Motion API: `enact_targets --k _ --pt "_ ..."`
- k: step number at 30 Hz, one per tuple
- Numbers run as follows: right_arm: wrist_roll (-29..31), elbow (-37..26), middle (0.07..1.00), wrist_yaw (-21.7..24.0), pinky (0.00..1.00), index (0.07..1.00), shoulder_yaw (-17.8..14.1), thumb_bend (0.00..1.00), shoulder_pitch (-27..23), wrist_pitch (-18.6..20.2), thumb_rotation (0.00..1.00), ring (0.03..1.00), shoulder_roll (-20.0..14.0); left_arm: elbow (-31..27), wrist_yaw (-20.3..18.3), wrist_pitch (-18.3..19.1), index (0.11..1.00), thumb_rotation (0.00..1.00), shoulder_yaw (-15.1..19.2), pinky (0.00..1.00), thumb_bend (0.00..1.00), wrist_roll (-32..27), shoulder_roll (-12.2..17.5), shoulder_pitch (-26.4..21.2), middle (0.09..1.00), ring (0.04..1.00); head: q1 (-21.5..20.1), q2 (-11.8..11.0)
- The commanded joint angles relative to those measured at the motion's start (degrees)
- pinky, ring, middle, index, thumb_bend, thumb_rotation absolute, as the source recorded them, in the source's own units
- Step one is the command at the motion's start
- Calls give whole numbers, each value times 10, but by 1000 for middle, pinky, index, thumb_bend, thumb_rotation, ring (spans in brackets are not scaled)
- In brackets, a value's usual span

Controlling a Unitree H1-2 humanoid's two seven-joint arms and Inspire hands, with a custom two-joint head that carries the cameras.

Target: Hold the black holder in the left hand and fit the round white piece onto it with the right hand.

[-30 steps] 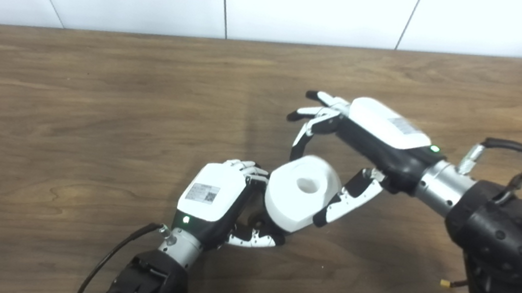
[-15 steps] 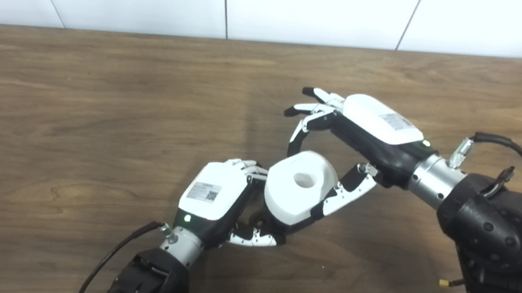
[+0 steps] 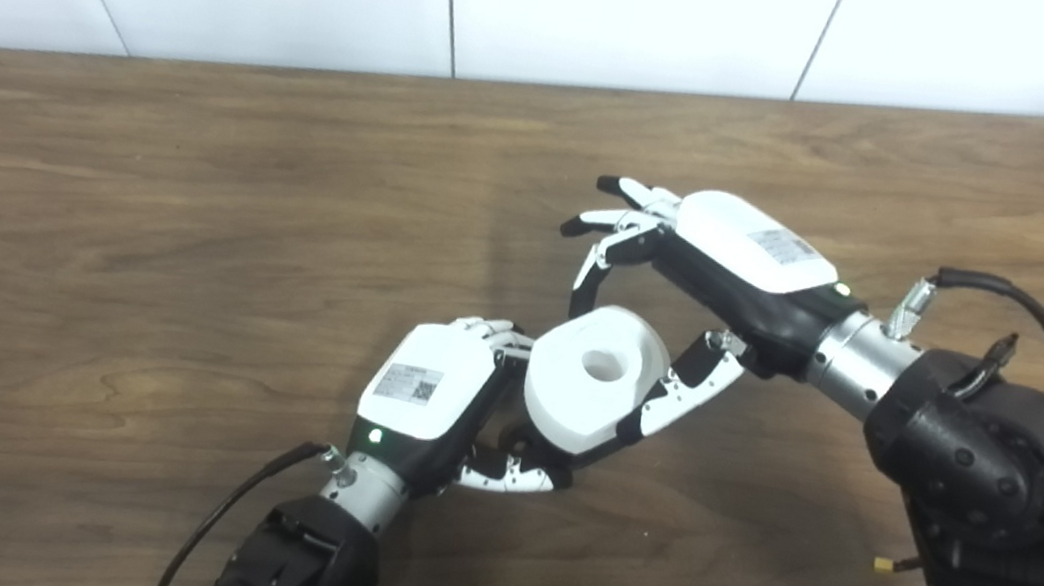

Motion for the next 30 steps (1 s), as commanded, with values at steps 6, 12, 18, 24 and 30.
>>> enact_targets --k 6,12,18,24,30 --pt "2 -6 863 -14 1000 486 2 514 -6 -7 145 1000 -6 34 -21 7 487 53 -2 834 518 8 9 7 752 836 -3 -1" --pt "9 -8 872 -14 1000 486 0 515 1 -1 143 1000 -5 30 -23 7 487 53 0 835 518 3 10 8 752 836 -8 3" --pt "12 -6 880 -18 1000 486 0 515 4 -3 142 1000 -5 23 -27 8 487 53 1 830 518 3 11 9 751 835 -10 7" --pt "13 0 882 -27 1000 486 -1 515 9 -8 142 1000 -3 20 -32 10 487 53 2 838 517 1 10 8 754 842 -8 8" --pt "21 2 884 -36 1000 486 -1 515 12 -9 141 1000 -4 21 -28 8 486 52 1 834 518 1 8 8 749 837 -6 9"
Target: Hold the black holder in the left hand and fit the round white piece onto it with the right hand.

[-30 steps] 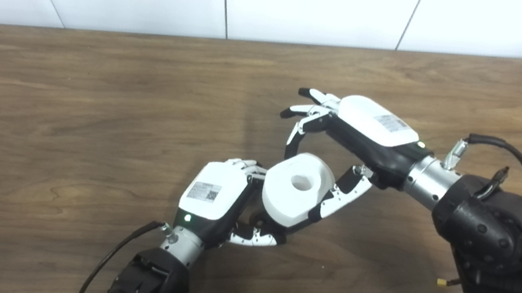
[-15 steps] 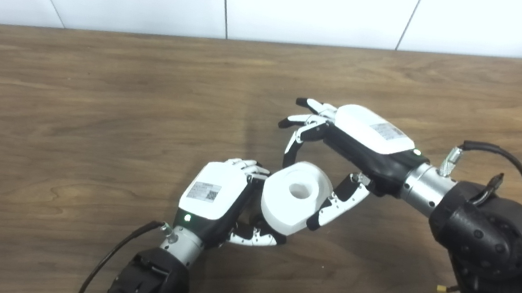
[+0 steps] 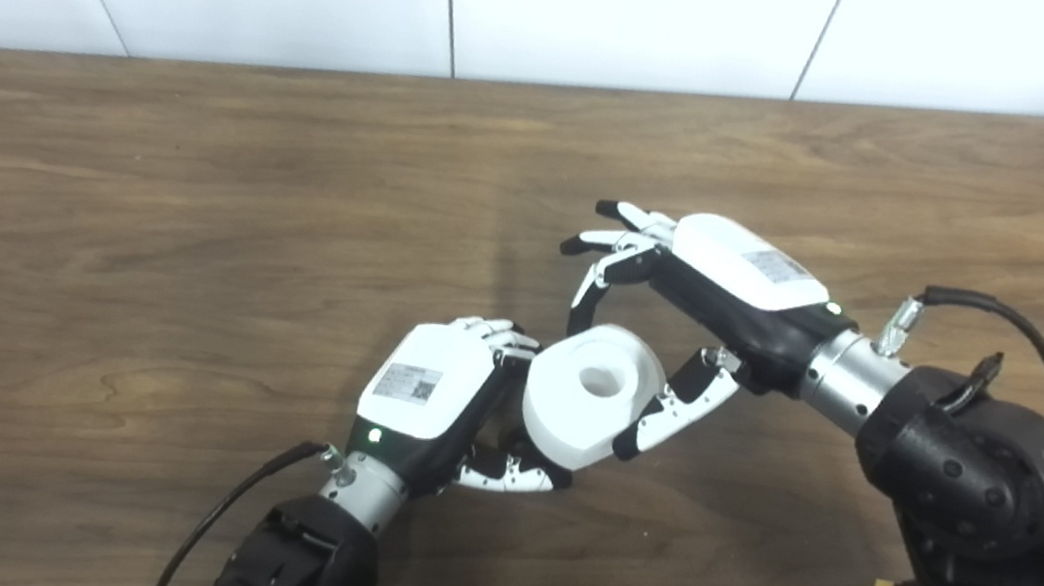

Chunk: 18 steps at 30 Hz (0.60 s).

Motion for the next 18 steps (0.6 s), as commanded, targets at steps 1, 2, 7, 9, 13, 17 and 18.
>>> enact_targets --k 1,2,7,9,13,17,18 --pt "7 -8 885 -18 1000 486 -7 515 -9 -11 140 1000 -4 19 -29 11 486 52 -1 834 518 7 7 8 749 837 0 1" --pt "8 -8 886 -20 1000 486 -6 515 -8 -12 140 1000 -4 18 -32 12 486 52 -2 834 518 7 7 8 749 837 -1 0" --pt "-2 -9 887 -17 1000 486 1 515 -9 -9 140 1000 -4 18 -32 11 487 53 -2 839 518 6 8 7 752 840 -1 0" --pt "-6 -9 888 -15 1000 486 4 515 -10 -8 140 1000 -3 17 -32 11 487 53 -3 833 518 7 8 7 751 838 -1 1" --pt "-2 -6 888 -21 1000 487 6 515 -7 -13 140 1000 -1 13 -34 12 487 53 -2 837 518 7 7 8 753 841 -3 4" --pt "-1 -6 884 -22 1000 486 9 515 -3 -15 141 1000 0 10 -39 14 487 53 -2 837 517 7 6 8 754 842 -3 3" --pt "-1 -6 883 -22 1000 486 10 515 -2 -15 141 1000 1 9 -38 14 487 53 -2 836 517 7 6 8 753 841 -3 3"
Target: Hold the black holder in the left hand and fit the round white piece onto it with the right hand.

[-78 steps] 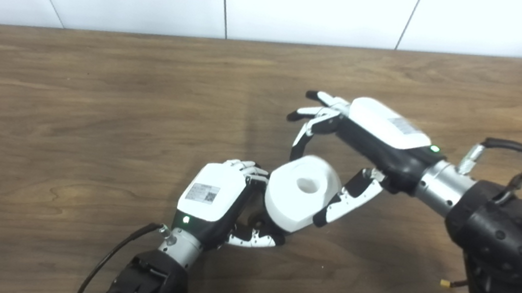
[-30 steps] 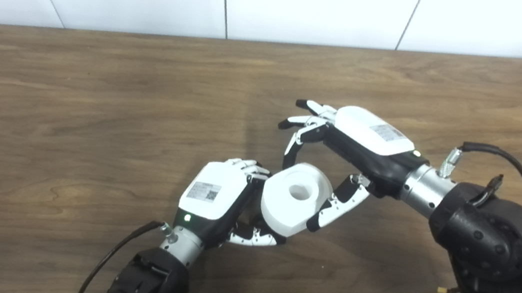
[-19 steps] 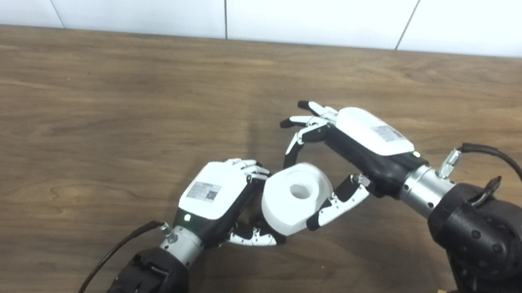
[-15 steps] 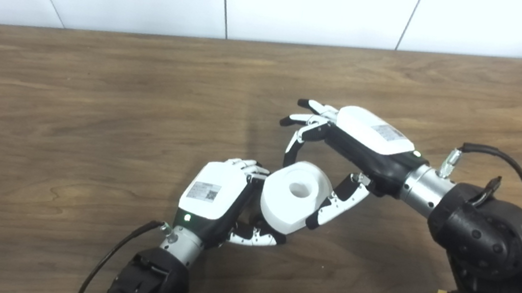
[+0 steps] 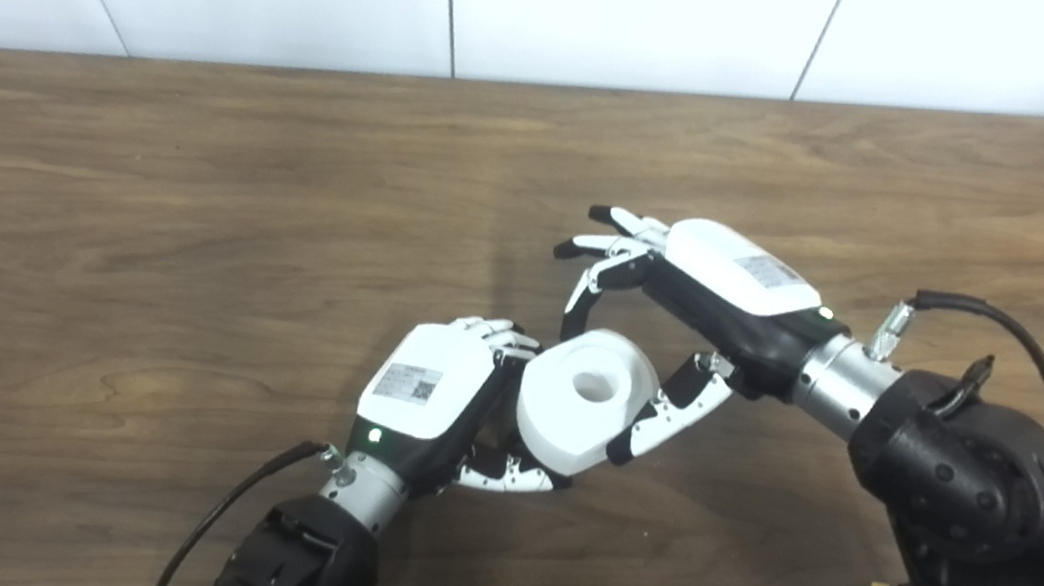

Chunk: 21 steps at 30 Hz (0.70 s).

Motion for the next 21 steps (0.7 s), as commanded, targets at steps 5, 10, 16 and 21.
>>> enact_targets --k 5,10,16,21 --pt "-1 -12 882 -12 1000 486 5 515 -10 -12 141 1000 -1 11 -35 12 486 52 -3 837 517 7 5 9 752 840 0 7" --pt "-2 -10 879 -13 1000 486 8 516 -9 -11 141 1000 0 10 -35 13 487 53 -2 834 518 6 5 9 752 839 -3 8" --pt "-6 -16 880 -8 1000 486 12 516 -4 -3 141 1000 0 2 -44 15 487 53 0 836 517 7 7 12 754 844 -3 10" --pt "-6 -17 881 -9 1000 486 13 516 -5 -2 141 1000 0 -4 -48 14 487 52 2 836 517 7 7 14 752 841 -5 11"
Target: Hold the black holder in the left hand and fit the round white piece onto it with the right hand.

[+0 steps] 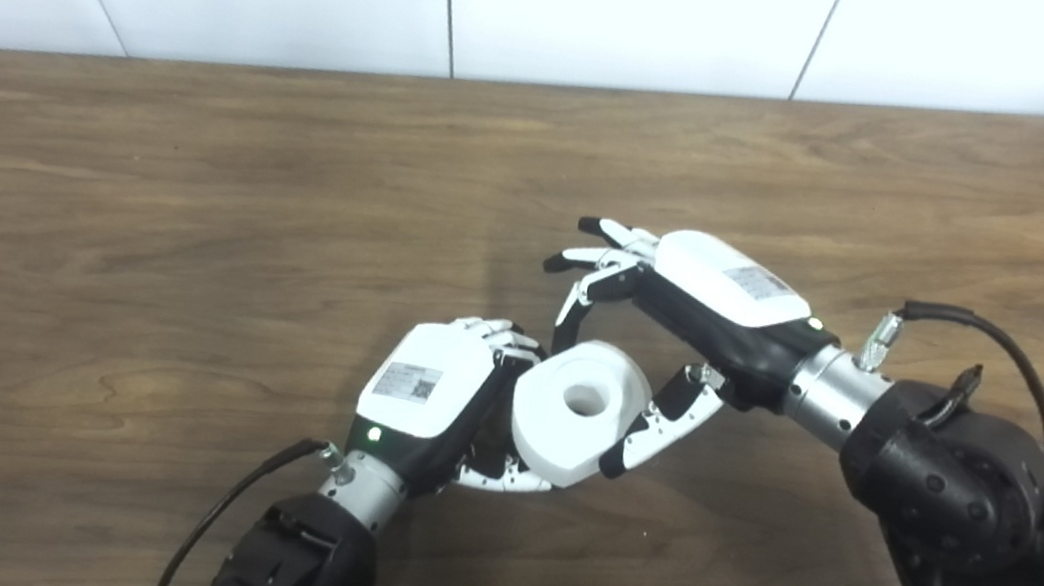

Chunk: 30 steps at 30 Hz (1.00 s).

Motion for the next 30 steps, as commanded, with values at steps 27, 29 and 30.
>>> enact_targets --k 27,29,30 --pt "-8 9 881 -32 1000 487 -3 514 -7 -13 141 1000 -5 1 -33 10 487 52 3 836 517 3 7 16 751 841 1 4" --pt "-7 11 878 -33 1000 487 -4 514 -8 -12 141 1000 -7 0 -34 10 487 52 4 834 517 3 7 16 749 840 0 6" --pt "-6 10 877 -32 1000 487 -5 514 -8 -10 141 1000 -7 -1 -35 10 487 52 4 833 518 3 7 16 748 839 0 6"
